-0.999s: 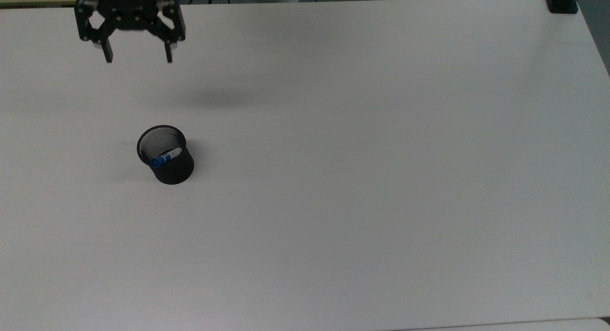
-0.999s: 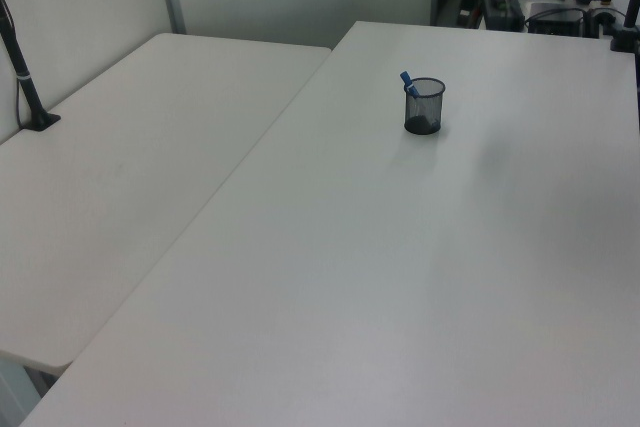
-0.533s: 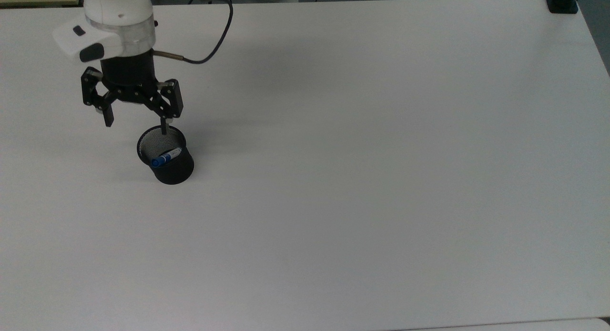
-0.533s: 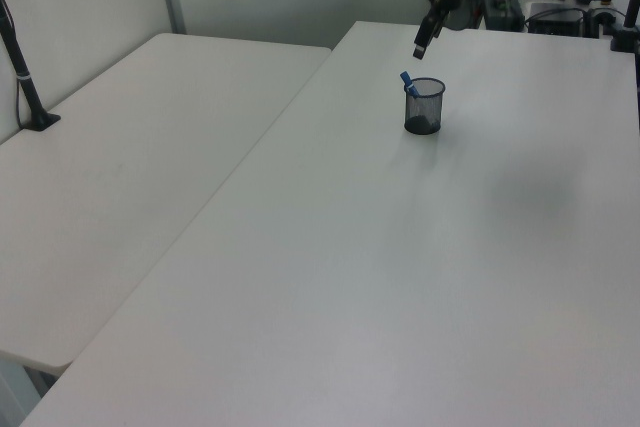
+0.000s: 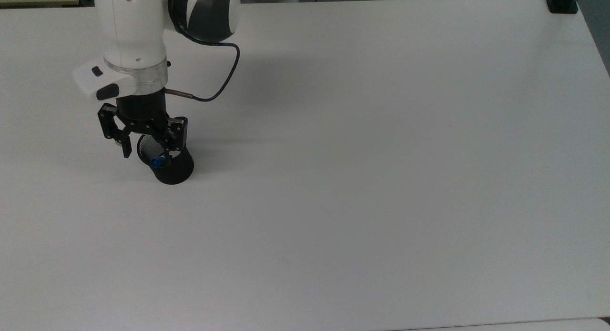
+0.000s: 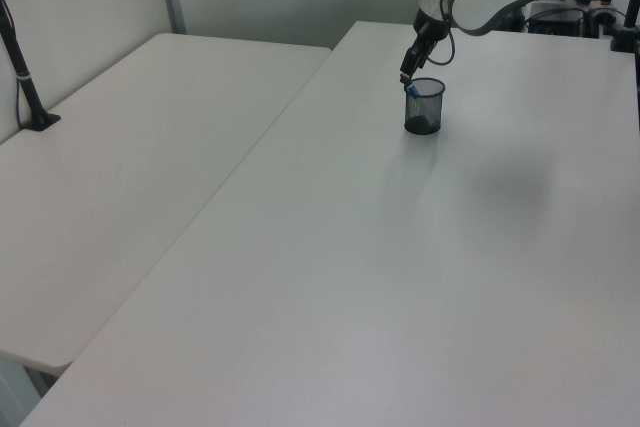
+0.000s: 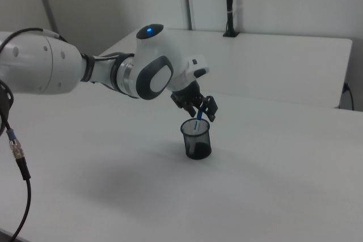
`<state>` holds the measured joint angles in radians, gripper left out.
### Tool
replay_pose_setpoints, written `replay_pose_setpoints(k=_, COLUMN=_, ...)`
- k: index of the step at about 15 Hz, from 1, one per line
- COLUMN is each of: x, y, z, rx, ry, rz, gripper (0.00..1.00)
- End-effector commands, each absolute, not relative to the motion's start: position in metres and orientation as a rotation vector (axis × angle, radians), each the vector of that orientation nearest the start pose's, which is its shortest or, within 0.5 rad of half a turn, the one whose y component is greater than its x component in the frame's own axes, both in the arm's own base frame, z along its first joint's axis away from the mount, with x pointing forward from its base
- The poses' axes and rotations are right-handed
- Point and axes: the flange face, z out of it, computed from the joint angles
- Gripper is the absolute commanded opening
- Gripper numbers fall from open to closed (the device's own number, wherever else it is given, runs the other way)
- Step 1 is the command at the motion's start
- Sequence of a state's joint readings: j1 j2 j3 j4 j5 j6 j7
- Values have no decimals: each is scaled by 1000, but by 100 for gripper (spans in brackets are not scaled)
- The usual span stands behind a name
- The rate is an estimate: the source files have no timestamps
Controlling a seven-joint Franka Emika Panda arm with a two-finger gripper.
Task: Remove the marker
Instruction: 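Move the open gripper over the mesh cup and lower onto the marker, then close the gripper on the blue-capped marker and lift it out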
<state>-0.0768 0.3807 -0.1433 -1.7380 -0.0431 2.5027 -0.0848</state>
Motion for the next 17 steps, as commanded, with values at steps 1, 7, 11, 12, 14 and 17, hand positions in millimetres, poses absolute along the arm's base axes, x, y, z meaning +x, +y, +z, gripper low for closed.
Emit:
replay_pose_setpoints(k=1, x=678, y=-133, z=400, rx=-3209, ry=167, rz=-632, gripper=29)
replay_pose_setpoints(k=7, x=677, y=-132, z=408, rx=-3202, ry=172, rz=-647, gripper=0)
replay_pose_setpoints(k=11, x=663, y=-134, z=463, rx=-3180, ry=196, rz=-688, gripper=0)
replay_pose_setpoints(k=12, x=657, y=-135, z=479, rx=-3172, ry=208, rz=-670, gripper=0)
replay_pose_setpoints(k=14, x=642, y=-135, z=516, rx=-3124, ry=251, rz=-672, gripper=0)
replay_pose_setpoints(k=17, x=617, y=-123, z=549, rx=-3091, ry=257, rz=-551, gripper=0)
